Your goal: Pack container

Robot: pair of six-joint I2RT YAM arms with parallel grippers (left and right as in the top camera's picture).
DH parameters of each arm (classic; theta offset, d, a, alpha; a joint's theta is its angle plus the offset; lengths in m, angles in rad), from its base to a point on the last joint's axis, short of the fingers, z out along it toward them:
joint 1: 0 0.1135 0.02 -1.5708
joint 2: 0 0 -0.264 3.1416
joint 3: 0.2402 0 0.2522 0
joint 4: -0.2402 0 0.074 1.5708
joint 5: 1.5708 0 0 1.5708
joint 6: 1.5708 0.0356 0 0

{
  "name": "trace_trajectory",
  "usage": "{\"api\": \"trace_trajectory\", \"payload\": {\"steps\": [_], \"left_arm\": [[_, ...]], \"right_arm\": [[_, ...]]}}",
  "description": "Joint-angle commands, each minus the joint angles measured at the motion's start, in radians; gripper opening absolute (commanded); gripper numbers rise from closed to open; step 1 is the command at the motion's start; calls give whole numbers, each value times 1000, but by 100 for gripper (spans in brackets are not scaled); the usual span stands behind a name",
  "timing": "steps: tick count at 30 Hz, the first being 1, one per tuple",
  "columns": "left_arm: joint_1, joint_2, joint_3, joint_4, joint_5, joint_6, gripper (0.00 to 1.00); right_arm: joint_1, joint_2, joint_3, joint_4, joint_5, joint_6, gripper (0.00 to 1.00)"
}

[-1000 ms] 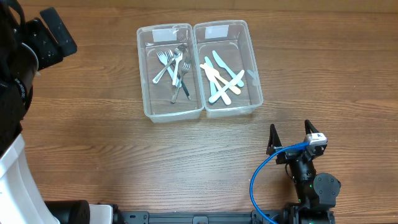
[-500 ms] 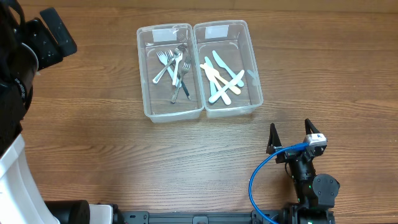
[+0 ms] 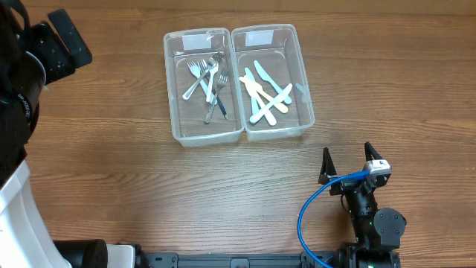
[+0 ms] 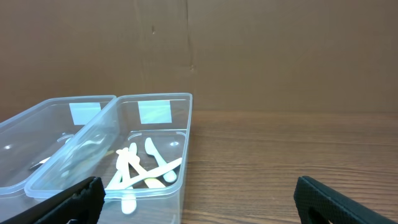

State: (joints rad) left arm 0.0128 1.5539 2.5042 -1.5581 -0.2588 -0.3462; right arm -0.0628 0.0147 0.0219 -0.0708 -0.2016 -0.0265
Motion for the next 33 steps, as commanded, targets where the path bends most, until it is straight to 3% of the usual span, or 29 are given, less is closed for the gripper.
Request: {"api": "trace_trajectory", "payload": {"steps": [1,6,10,17,20,26,33], "left_arm": [[0,1,-5,-2,-10,-21,100],[0,-41,-62,-8,-23,18,100],[0,-161,-257,153,-56,24,100],[2,-448,-884,780,-66,33,100],[2,-550,-1129,971,-65,31,100],[2,-747,-1574,1229,-58,-39,100],[2,-952,-1961,1387,-58,-113,100]], "right_arm": [[6,-12,-14,9,10,0,100],[6,-12,-14,9,10,-1,100],[6,-12,-14,9,10,0,100],[6,-12,-14,9,10,-1,100],[6,-12,-14,9,10,0,100],[6,-12,-14,9,10,-1,100],[6,-12,-14,9,10,-1,100]]}}
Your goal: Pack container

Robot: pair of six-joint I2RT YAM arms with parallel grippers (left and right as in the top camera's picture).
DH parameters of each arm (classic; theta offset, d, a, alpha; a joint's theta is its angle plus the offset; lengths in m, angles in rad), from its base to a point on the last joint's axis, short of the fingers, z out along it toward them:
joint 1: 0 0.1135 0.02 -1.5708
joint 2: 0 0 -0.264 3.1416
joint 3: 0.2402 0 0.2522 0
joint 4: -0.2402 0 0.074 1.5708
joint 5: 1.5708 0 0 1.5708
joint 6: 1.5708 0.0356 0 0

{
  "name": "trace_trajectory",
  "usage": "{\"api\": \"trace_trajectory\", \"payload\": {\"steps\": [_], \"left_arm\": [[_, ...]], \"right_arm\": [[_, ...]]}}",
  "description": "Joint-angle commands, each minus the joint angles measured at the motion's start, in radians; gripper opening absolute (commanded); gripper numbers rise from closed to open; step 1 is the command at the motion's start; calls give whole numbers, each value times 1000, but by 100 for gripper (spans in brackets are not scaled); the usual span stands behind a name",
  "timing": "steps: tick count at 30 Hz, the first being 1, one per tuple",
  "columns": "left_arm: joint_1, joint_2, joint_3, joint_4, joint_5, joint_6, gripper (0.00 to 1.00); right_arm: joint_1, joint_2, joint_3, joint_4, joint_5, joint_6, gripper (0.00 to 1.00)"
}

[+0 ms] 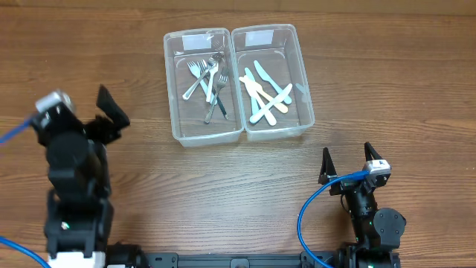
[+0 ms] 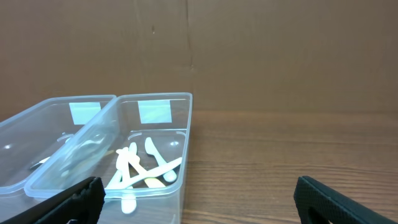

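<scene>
Two clear plastic containers stand side by side at the far middle of the table. The left container [image 1: 180, 89] [image 2: 37, 134] holds several metal forks [image 1: 208, 80]. White, cream and light-blue plastic cutlery [image 1: 264, 93] [image 2: 140, 168] lies in the right container [image 1: 303, 89] [image 2: 183, 130]. My right gripper [image 1: 347, 160] [image 2: 199, 208] stands open near the front right edge, well short of the containers, with nothing between its fingers [image 2: 68, 202]. My left gripper [image 1: 78, 112] is at the left of the table, apart from the containers; it looks open and empty.
The brown wooden table [image 1: 387, 89] stretches around the containers. A brown wall [image 2: 280, 56] rises behind the table in the right wrist view. Blue cables [image 1: 309, 216] trail from both arms near the front edge.
The left arm was high at the upper left corner, close to the overhead camera; now it is lower over the table's left side. The right arm and containers have not moved.
</scene>
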State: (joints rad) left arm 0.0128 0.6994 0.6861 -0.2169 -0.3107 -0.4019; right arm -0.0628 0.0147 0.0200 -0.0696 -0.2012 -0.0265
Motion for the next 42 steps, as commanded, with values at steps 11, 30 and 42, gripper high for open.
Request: {"api": "trace_trajectory", "payload": {"steps": [11,30,42], "left_arm": [[2,-444,-520,102,-6,-115,100],[2,-673,-654,102,24,217,100],[0,-695,-654,102,23,354,100]], "right_arm": [[6,-12,-12,8,10,0,100],[6,-12,-12,8,10,0,100],[6,-12,-12,8,10,0,100]]}}
